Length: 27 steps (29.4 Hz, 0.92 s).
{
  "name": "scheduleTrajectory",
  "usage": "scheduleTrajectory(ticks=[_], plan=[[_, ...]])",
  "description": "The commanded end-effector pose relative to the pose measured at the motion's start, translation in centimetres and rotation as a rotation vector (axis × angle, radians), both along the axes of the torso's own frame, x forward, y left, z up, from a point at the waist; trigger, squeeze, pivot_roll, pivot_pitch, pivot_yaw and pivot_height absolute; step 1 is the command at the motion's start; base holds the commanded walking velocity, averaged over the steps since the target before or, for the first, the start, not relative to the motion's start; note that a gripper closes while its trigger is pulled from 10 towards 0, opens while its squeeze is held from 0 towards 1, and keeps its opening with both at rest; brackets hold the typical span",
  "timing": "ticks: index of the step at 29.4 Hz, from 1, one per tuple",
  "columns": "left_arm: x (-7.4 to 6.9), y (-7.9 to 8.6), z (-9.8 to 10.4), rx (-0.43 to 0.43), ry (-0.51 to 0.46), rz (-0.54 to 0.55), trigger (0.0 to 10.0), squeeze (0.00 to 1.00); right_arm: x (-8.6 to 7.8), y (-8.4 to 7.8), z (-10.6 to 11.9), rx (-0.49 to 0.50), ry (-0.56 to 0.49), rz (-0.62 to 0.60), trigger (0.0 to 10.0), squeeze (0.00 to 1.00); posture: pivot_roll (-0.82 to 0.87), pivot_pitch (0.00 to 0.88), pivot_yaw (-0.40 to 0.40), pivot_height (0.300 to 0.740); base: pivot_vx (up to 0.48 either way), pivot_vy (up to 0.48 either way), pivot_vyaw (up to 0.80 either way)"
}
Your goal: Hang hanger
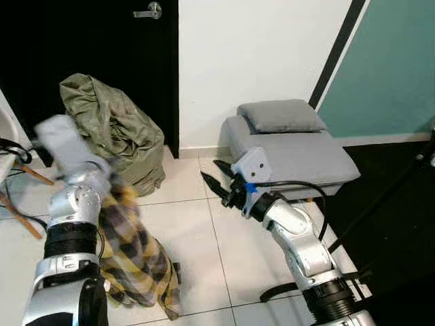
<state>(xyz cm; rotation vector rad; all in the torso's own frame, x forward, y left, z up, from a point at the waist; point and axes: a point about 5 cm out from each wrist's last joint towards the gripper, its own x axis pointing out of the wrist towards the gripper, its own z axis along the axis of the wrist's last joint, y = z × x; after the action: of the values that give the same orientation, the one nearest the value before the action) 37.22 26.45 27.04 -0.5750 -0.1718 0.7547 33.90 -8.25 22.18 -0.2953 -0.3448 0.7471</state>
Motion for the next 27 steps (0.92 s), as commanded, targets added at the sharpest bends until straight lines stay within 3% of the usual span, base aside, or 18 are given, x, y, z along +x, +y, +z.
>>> scheduleTrajectory(ticks=[1,10,15,16,17,18,19,21,22,23,24,25,26,27], plan=[[-1.3,1.9,0.3,-0.055,-0.03,0.21,0.0,0.0,-0.2,0.2,-0.4,-0.034,-0.008,0.017,10.0,0.0,0.0,0.197,-0.029,0.74,0.0,0.0,0.0],[-1.7,2.5,0.3,-0.018,-0.02,0.265,0.0,0.0,-0.3,0.1,-0.5,-0.047,-0.007,0.022,10.0,0.0,0.01,0.198,-0.03,0.74,0.0,0.0,0.0],[-1.1,2.0,0.3,0.075,-0.002,0.232,0.0,0.0,-0.3,0.2,-0.8,-0.069,-0.01,0.03,10.0,0.0,0.01,0.199,-0.031,0.74,0.0,0.0,0.0],[0.8,-0.8,0.4,0.154,-0.027,-0.139,3.1,0.0,-0.3,0.2,-0.8,-0.076,-0.01,0.033,10.0,0.0,0.01,0.198,-0.033,0.74,0.0,0.0,0.0],[0.8,-0.8,0.4,0.154,-0.027,-0.139,3.1,0.0,-0.3,0.2,-0.8,-0.076,-0.01,0.033,10.0,0.0,0.01,0.198,-0.033,0.74,0.0,0.0,0.0],[1.9,-3.2,0.3,0.188,-0.059,-0.413,3.1,0.0,-0.3,0.2,-0.8,-0.08,-0.01,0.035,10.0,0.0,0.01,0.198,-0.033,0.74,0.0,0.0,0.0],[1.8,-6.5,0.7,0.366,-0.103,-0.795,0.0,0.0,-0.3,0.3,-0.8,-0.085,-0.01,0.036,10.0,0.0,0.0,0.199,-0.033,0.74,0.0,0.0,0.0],[1.8,-6.5,0.7,0.366,-0.103,-0.795,0.0,0.0,-0.3,0.3,-0.8,-0.085,-0.01,0.036,10.0,0.0,0.0,0.199,-0.033,0.74,0.0,0.0,0.0],[0.6,-8.8,0.4,0.49,-0.097,-1.126,0.0,0.0,-0.3,0.3,-0.8,-0.089,-0.01,0.038,10.0,0.0,0.0,0.198,-0.031,0.74,0.0,0.0,0.0],[-0.7,-9.4,-0.3,0.64,-0.042,-1.342,0.0,0.0,-0.2,0.2,-0.8,-0.092,-0.011,0.037,10.0,0.0,0.0,0.198,-0.03,0.74,0.0,0.0,0.0],[-0.7,-9.4,-0.3,0.64,-0.042,-1.342,0.0,0.0,-0.2,0.2,-0.8,-0.092,-0.011,0.037,10.0,0.0,0.0,0.198,-0.03,0.74,0.0,0.0,0.0],[-1.5,-8.8,-1.1,0.82,0.049,-1.488,0.0,0.0,-0.2,0.1,-0.8,-0.093,-0.011,0.035,10.0,0.0,0.0,0.198,-0.03,0.74,0.0,0.0,0.0],[-2.4,-7.4,-1.3,1.058,0.1,-1.622,0.0,0.0,-0.2,0.1,-0.8,-0.094,-0.012,0.032,10.0,0.0,0.01,0.199,-0.03,0.74,0.0,0.0,0.0],[-2.4,-7.4,-1.3,1.058,0.1,-1.622,0.0,0.0,-0.2,0.1,-0.8,-0.094,-0.012,0.032,10.0,0.0,0.01,0.199,-0.03,0.74,0.0,0.0,0.0]])
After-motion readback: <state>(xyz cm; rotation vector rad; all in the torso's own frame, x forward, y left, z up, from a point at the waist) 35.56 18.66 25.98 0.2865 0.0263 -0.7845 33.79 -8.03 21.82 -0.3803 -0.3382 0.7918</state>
